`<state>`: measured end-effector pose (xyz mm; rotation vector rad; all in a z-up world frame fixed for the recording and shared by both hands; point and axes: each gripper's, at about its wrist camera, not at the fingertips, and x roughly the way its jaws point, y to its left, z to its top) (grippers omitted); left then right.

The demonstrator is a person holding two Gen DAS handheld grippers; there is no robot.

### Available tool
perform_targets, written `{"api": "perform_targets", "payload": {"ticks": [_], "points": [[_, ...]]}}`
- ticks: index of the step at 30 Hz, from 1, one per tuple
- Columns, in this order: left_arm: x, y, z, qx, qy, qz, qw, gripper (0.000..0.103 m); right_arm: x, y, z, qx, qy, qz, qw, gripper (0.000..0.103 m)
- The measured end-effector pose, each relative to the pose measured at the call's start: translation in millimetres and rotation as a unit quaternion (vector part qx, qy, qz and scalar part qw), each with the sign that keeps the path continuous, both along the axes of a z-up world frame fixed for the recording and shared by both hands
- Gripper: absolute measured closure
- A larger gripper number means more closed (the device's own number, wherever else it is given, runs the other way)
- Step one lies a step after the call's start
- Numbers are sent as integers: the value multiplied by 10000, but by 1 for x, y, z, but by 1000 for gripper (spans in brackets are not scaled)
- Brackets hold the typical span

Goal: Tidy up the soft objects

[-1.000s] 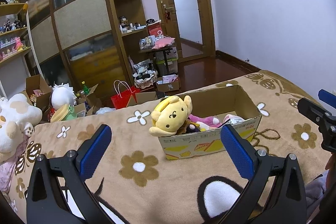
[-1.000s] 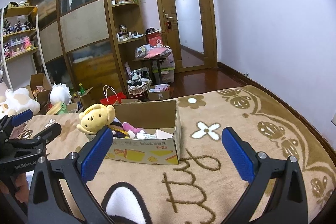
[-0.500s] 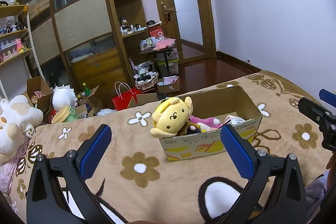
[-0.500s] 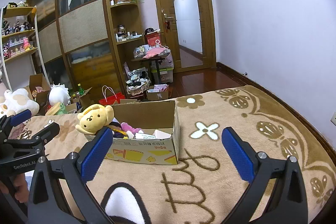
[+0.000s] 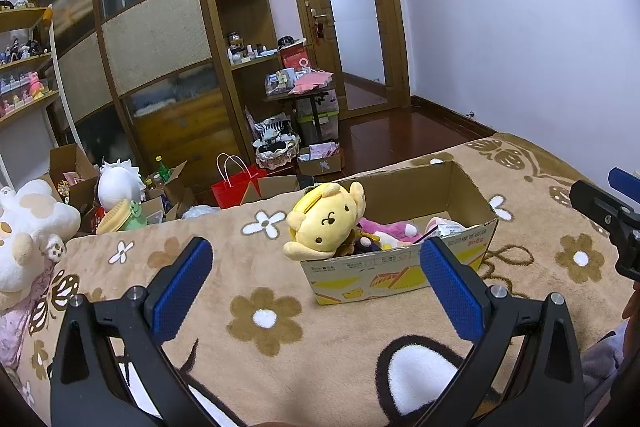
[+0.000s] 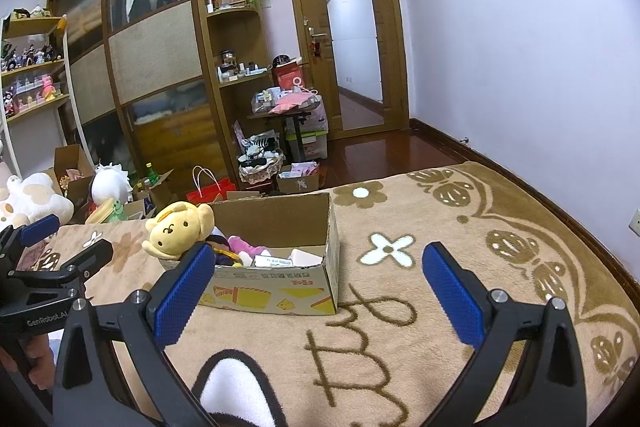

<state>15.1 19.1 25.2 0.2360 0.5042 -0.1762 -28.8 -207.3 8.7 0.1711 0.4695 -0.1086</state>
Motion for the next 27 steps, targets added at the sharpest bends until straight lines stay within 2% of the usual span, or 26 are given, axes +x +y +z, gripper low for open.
{"api": "perform_targets", "payload": {"ticks": [27], "points": [[-6, -4, -2, 37, 15, -53, 10000, 0, 0, -1, 0, -2, 0, -8, 10000, 0]]}}
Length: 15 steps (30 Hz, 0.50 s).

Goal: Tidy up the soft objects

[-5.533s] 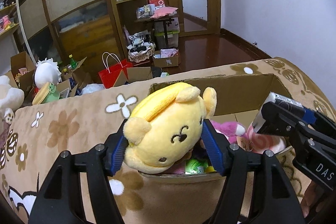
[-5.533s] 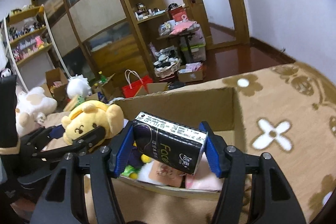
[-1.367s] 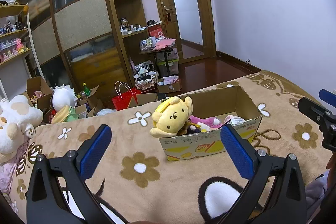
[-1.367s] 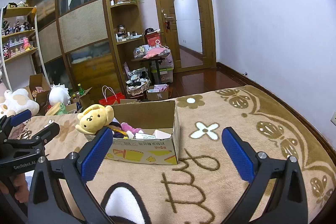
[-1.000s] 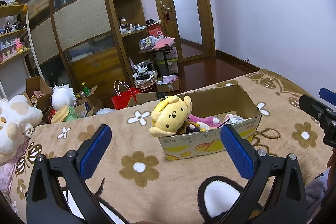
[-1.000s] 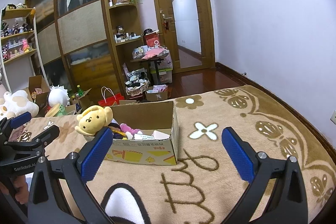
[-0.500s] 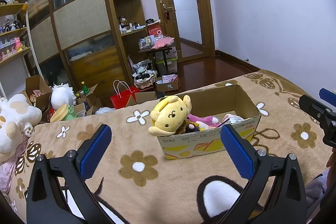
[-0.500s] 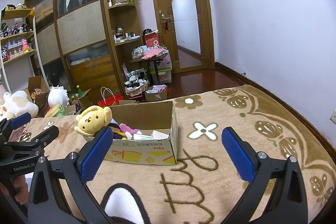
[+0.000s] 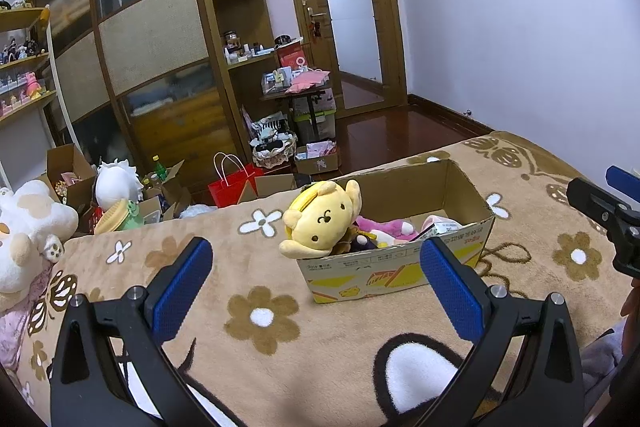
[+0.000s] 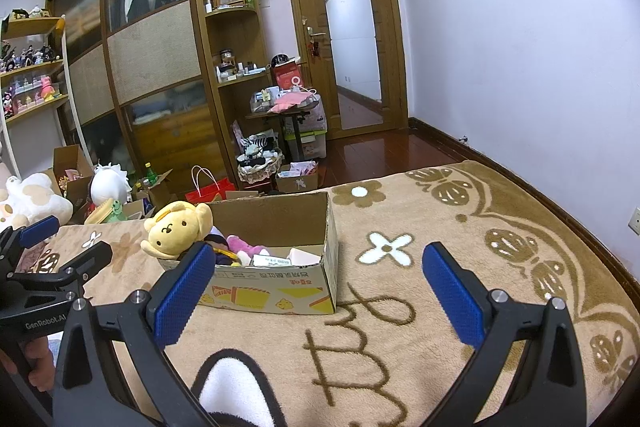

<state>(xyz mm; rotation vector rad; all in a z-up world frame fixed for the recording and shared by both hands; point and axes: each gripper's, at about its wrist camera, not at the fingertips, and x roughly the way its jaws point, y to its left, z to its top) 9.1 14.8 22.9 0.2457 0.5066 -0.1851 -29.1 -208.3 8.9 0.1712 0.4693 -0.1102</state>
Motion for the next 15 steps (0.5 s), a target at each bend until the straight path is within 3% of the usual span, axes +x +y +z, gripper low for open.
{"api": "perform_targets", "payload": {"ticks": [15], "points": [[-1, 0, 0, 7, 3, 6, 10000, 0, 0, -4, 1, 31, -7, 2, 10000, 0]]}}
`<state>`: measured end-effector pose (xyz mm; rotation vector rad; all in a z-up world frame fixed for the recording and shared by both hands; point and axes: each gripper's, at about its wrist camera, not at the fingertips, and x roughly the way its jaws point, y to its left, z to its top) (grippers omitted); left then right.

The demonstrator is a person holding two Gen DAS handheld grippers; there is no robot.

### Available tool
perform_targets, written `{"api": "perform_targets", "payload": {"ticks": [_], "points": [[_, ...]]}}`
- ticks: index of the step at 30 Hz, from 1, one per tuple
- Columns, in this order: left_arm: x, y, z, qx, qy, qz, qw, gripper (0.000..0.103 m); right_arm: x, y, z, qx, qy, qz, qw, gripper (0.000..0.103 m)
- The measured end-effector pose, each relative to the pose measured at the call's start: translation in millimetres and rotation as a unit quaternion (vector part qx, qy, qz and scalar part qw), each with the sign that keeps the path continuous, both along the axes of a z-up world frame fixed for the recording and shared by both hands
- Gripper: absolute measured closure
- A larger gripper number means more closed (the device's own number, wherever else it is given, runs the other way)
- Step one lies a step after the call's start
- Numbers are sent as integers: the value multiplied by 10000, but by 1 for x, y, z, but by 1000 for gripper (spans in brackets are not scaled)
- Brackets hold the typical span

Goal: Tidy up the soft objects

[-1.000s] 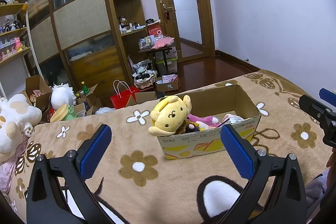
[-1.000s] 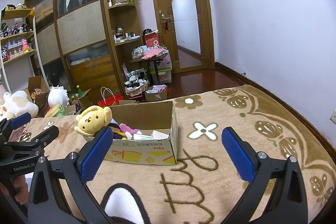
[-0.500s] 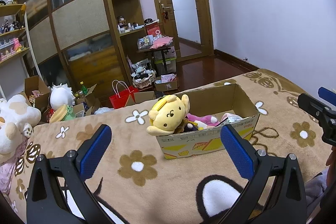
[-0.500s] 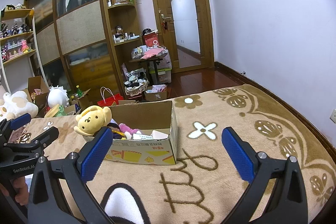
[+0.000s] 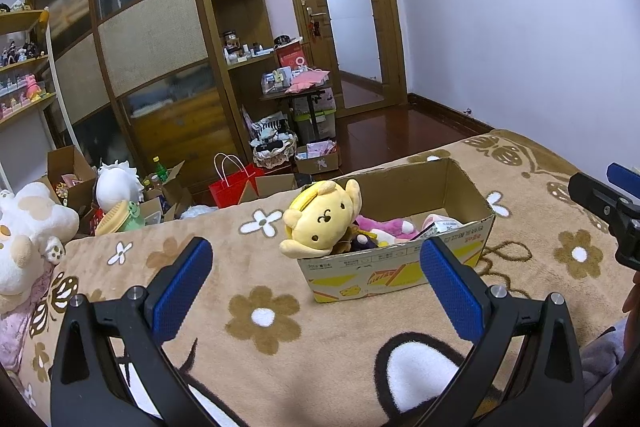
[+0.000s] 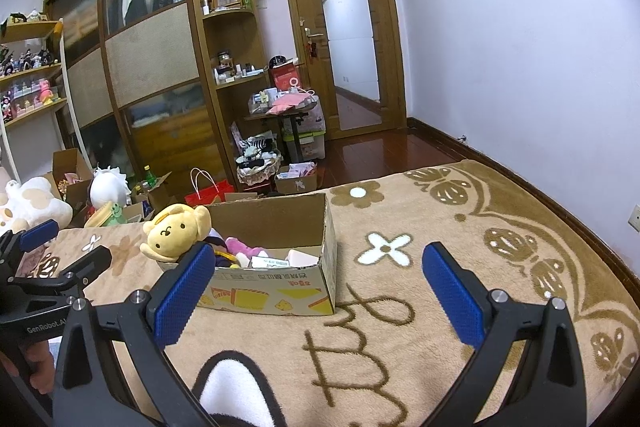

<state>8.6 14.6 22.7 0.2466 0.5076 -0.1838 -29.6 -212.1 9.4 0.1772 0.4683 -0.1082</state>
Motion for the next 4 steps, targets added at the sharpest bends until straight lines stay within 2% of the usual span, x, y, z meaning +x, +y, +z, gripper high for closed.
{"api": "perform_targets", "payload": {"ticks": [4], "points": [[0, 0, 0, 0, 3, -2, 10000, 0, 0, 0, 0, 0, 0, 3, 10000, 0]]}}
